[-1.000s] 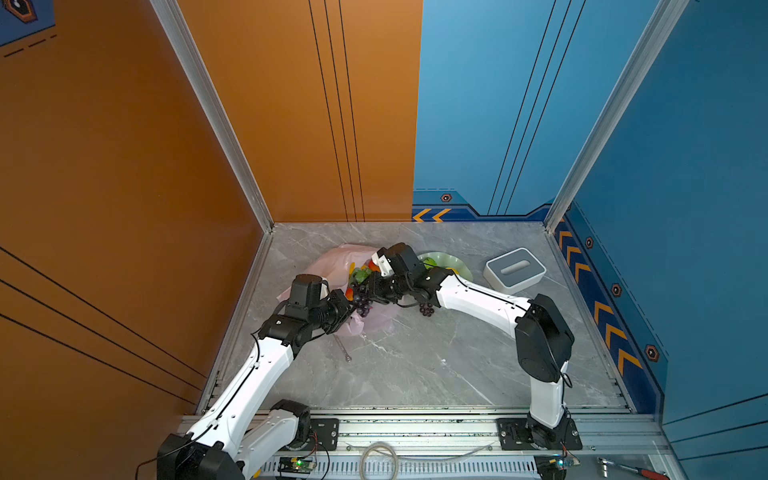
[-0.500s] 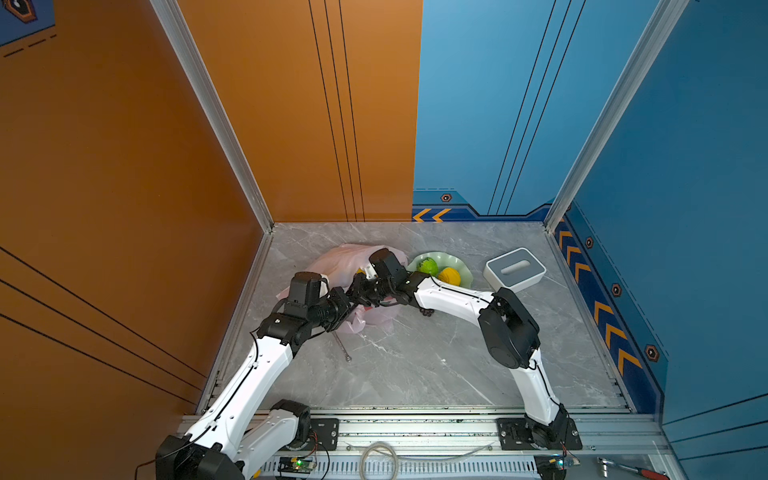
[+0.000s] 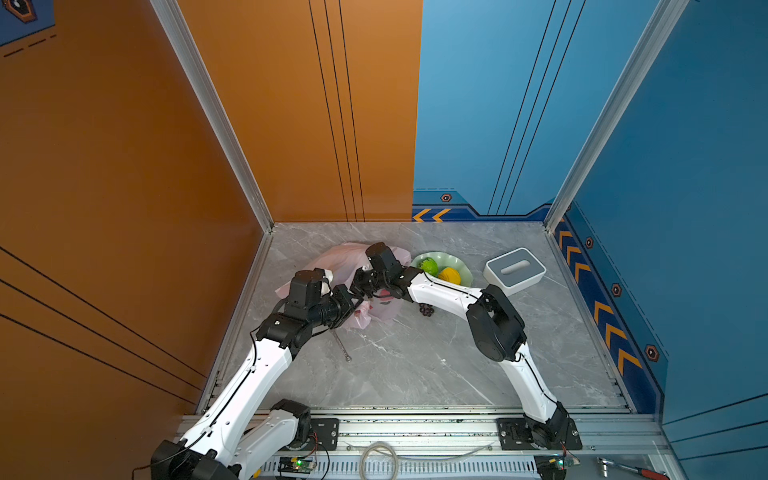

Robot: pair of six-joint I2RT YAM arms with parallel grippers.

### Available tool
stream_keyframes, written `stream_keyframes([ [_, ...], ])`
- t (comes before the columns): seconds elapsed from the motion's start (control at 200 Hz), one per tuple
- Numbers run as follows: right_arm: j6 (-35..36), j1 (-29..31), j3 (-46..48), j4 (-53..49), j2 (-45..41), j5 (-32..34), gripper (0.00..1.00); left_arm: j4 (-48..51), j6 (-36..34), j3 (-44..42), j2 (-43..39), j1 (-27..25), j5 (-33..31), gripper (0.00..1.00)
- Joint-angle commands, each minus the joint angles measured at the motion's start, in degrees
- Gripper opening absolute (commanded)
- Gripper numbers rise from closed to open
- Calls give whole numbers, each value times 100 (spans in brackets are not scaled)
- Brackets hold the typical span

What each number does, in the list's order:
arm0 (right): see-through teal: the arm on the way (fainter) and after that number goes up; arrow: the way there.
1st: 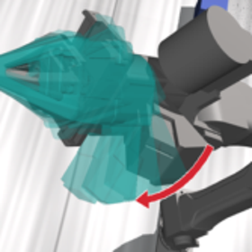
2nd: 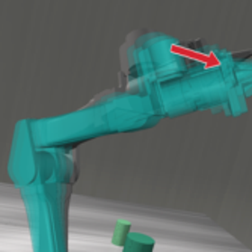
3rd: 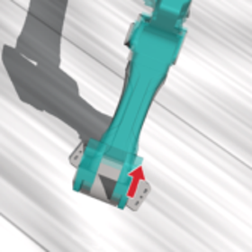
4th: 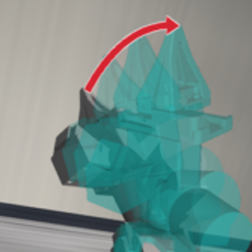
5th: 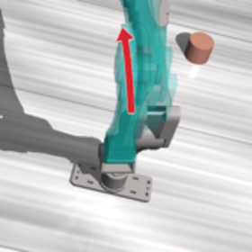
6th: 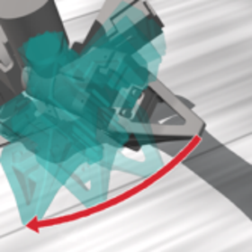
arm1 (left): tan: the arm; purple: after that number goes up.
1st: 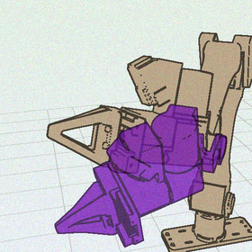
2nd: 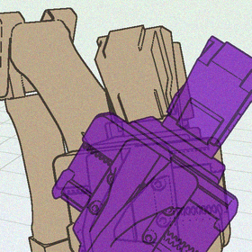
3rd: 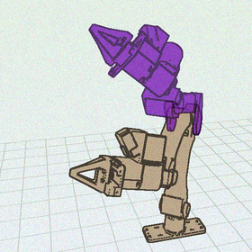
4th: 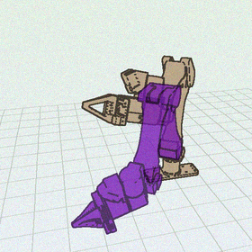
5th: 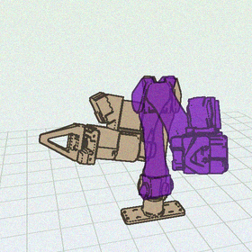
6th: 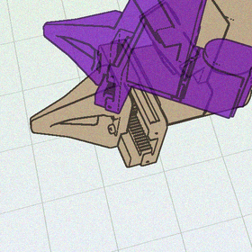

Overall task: Place the fruits into the plastic bag
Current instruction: 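Lower the grapes into the bag and open the right gripper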

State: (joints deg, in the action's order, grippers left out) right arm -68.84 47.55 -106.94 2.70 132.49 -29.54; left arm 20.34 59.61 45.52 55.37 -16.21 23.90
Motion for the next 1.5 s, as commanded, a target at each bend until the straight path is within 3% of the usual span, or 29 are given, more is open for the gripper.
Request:
stream_keyframes([
  [0.0, -182, -48, -344, 521, 323, 194, 28, -57, 23, 80, -113, -65, 73, 0],
  [0.275, -615, -26, -789, 1097, 1019, 74, 30, 84, 32, 98, -159, -84, 82, 0],
  [0.391, -640, 17, -882, 1051, 1164, 37, 37, 106, 43, 99, -167, -68, 89, 0],
  [0.491, -534, 27, -890, 870, 1149, 53, 51, 111, 43, 98, -148, -33, 97, 0],
  [0.541, -422, 39, -904, 727, 1109, 59, 63, 110, 49, 98, -143, -15, 102, 0],
  [0.596, -306, 40, -917, 580, 1070, 61, 80, 106, 50, 99, -132, 3, 106, 0],
  [0.621, -261, 43, -917, 508, 1053, 67, 97, 98, 55, 98, -132, 8, 106, 0],
  [0.636, -236, 37, -917, 474, 1032, 71, 100, 94, 55, 92, -132, 12, 106, 0],
  [0.836, 234, 66, -1116, -434, 913, 199, 100, 62, 81, 58, -165, 99, 137, 0],
  [1.197, 2422, 228, -2078, -3389, 594, 1478, 100, -113, 303, -204, -396, 481, 220, 0],
  [1.497, 3945, 513, -2423, -4145, 341, 2434, 100, -256, 384, -305, -430, 670, 378, 0],
])
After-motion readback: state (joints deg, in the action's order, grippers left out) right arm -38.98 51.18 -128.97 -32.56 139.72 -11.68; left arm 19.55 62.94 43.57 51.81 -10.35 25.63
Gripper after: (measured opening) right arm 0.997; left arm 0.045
